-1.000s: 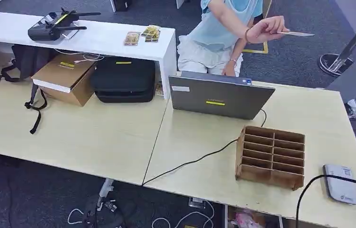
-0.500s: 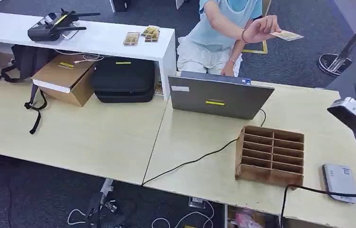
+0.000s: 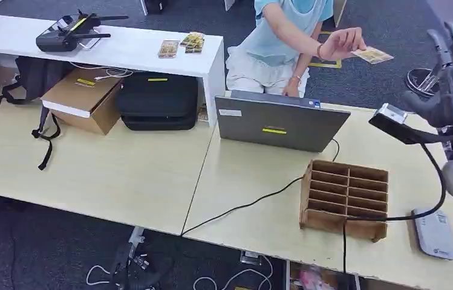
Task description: Pass the card to the sensor for recognition and then transmit it.
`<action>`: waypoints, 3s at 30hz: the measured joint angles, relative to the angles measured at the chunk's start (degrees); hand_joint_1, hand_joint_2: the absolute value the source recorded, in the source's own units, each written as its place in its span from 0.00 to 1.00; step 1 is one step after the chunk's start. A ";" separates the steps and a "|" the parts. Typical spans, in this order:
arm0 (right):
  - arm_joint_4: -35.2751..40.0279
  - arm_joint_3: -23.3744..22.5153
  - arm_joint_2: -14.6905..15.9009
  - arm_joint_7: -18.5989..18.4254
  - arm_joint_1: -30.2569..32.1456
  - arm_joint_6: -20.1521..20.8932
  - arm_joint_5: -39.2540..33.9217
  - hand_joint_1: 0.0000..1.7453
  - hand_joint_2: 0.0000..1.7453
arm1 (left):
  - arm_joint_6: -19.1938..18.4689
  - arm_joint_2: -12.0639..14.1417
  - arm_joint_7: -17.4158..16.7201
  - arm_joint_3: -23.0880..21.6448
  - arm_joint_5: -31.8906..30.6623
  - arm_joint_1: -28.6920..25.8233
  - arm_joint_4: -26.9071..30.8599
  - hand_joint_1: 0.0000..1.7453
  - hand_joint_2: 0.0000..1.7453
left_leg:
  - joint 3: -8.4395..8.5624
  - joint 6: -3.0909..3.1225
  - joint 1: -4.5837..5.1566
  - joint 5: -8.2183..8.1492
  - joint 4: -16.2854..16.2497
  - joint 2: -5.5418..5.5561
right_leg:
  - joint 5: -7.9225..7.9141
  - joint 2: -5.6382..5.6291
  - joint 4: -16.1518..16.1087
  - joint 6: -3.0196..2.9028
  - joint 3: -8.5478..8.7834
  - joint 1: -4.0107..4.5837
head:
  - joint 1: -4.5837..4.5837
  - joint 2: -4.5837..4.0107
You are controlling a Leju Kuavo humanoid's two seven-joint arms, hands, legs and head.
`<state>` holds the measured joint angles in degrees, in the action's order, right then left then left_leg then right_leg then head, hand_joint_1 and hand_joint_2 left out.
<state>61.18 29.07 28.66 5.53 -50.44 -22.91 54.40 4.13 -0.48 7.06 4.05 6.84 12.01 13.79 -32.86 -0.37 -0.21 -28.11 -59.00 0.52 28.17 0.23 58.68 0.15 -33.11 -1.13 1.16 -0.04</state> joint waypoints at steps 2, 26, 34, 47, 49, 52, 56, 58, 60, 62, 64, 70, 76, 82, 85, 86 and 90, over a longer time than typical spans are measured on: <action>-1.18 0.99 -0.68 -0.07 -1.21 0.53 0.00 0.00 1.00 | -0.13 0.00 0.00 -0.18 -0.09 0.33 0.00 0.00 1.00 | 0.00 0.00 0.00 0.00 0.00 -0.01 | 0.00 -0.01 0.00 0.00 0.00 0.00 | 0.00 0.00; -10.19 6.13 -5.34 -1.92 -6.35 1.86 2.38 0.00 1.00 | -1.42 -0.09 -1.21 -2.80 -1.68 3.65 -0.02 0.00 1.00 | -0.01 -0.01 -0.01 0.01 -0.02 0.01 | -0.01 -0.02 0.01 0.00 -0.02 0.01 | 0.02 0.00; -14.97 7.96 -9.92 -1.47 -10.57 3.96 3.61 0.00 1.00 | -1.62 -0.09 -10.34 -3.19 -1.75 4.71 -0.02 0.00 1.00 | -0.01 -0.06 -0.02 0.05 -0.02 0.00 | -0.01 -0.02 0.03 -0.01 -0.04 0.02 | 0.02 0.00; -19.57 9.40 -13.16 -2.10 -13.84 4.72 4.24 0.00 1.00 | -1.68 -0.18 -11.41 -3.26 -1.86 5.43 -0.02 0.00 1.00 | -0.01 -0.06 -0.02 0.05 -0.02 0.01 | -0.02 -0.01 0.03 -0.01 -0.04 0.02 | 0.00 0.00; -19.94 9.51 -13.31 -2.14 -14.07 4.72 4.24 0.00 1.00 | -1.68 -0.28 -11.41 -3.30 -1.95 5.47 -0.02 0.00 1.00 | -0.01 -0.06 -0.02 0.05 -0.02 0.02 | -0.01 -0.01 0.03 -0.01 -0.04 0.02 | 0.00 0.00; -23.02 10.41 -14.17 -2.14 -15.13 4.63 4.20 1.00 1.00 | -1.60 -0.68 -11.41 -3.72 -2.30 5.67 -0.02 0.00 1.00 | -0.01 -0.06 -0.02 0.05 -0.05 0.02 | -0.02 0.00 0.03 -0.01 -0.04 0.02 | -0.02 0.00; -25.71 11.17 -14.27 -2.14 -15.44 4.48 4.35 1.00 1.00 | -1.70 -1.05 -11.41 -4.24 -2.58 6.22 -0.02 0.00 1.00 | -0.02 -0.06 -0.02 0.05 -0.06 0.02 | -0.04 -0.01 0.03 -0.03 -0.04 0.02 | 0.00 0.00; -26.36 11.37 -14.27 -1.99 -15.52 4.44 4.35 1.00 1.00 | -1.70 -1.14 -11.41 -4.24 -2.54 6.33 -0.02 0.00 1.00 | -0.01 -0.06 -0.02 0.05 -0.07 0.02 | -0.05 -0.02 0.03 -0.05 -0.04 0.02 | 0.00 0.00; -26.80 11.50 -14.27 -1.94 -15.54 4.39 4.39 1.00 1.00 | -1.70 -1.22 -11.41 -4.24 -2.45 6.42 -0.02 0.00 1.00 | -0.01 -0.06 -0.02 0.05 -0.07 0.02 | -0.05 -0.02 0.03 -0.05 -0.04 0.02 | 0.00 0.00; -27.06 11.70 -14.27 -1.90 -15.64 4.28 4.41 1.00 1.00 | -1.70 -1.29 -11.41 -4.24 -2.36 6.46 -0.02 0.00 1.00 | -0.01 -0.06 -0.02 0.05 -0.07 0.01 | -0.05 -0.02 0.03 -0.05 -0.04 0.02 | 0.00 0.00; -27.35 11.92 -14.28 -1.90 -15.82 4.31 4.41 0.99 1.00 | -1.70 -1.40 -11.41 -4.24 -2.25 6.51 -0.02 0.00 1.00 | -0.01 -0.06 -0.02 0.05 -0.07 0.02 | -0.05 -0.01 0.03 -0.05 -0.04 0.02 | 0.00 0.00; -28.07 12.31 -14.30 -1.90 -16.00 4.24 4.48 1.00 1.00 | -1.66 -1.49 -11.41 -4.24 -2.25 6.59 -0.04 0.00 1.00 | -0.01 -0.06 -0.02 0.05 -0.07 0.01 | -0.05 -0.02 0.03 -0.05 -0.04 0.02 | 0.00 0.00; -28.55 12.62 -14.30 -1.42 -16.26 3.30 4.09 0.99 1.00 | -1.49 -1.46 -11.41 -4.24 -2.16 6.71 -0.07 0.00 1.00 | -0.01 -0.06 -0.02 0.05 -0.07 0.01 | -0.05 -0.01 0.03 -0.05 -0.04 0.02 | 0.00 0.00; -28.55 12.55 -14.30 -1.31 -16.18 1.75 2.03 0.99 1.00 | -1.49 -1.46 -11.41 -4.24 -2.10 6.71 -0.07 0.00 1.00 | -0.01 -0.06 -0.02 0.05 -0.07 0.01 | -0.05 -0.02 0.02 -0.05 -0.04 0.02 | -0.02 0.00; -28.53 12.38 -14.27 -1.46 -16.07 1.22 1.82 1.00 1.00 | -1.49 -1.46 -11.41 -4.24 -2.12 6.71 -0.07 0.00 1.00 | 0.00 -0.06 -0.02 0.05 -0.08 0.01 | -0.05 -0.03 0.02 -0.05 -0.05 0.02 | 0.00 0.00; -28.53 12.18 -14.23 -1.60 -15.98 1.16 1.53 0.98 1.00 | -1.49 -1.46 -11.41 -4.24 -2.21 6.71 -0.07 0.00 1.00 | 0.00 -0.06 -0.02 0.05 -0.08 0.00 | -0.05 -0.03 0.02 -0.05 -0.05 0.02 | 0.00 0.00; -28.40 10.76 -13.42 -1.66 -15.36 1.16 -1.84 1.00 1.00 | -1.49 -1.46 -11.41 -4.26 -2.27 6.68 -0.07 0.00 1.00 | 0.00 -0.06 -0.02 0.05 -0.09 0.02 | -0.05 -0.01 0.02 -0.05 -0.05 0.02 | 0.00 0.00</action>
<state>32.79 39.82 15.24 3.87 -65.80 -21.75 52.56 2.64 -1.95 -4.35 -0.22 4.57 18.69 13.73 -32.87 -0.43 -0.23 -28.06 -59.09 0.54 28.12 0.21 58.69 0.10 -33.17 -1.11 1.16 -0.04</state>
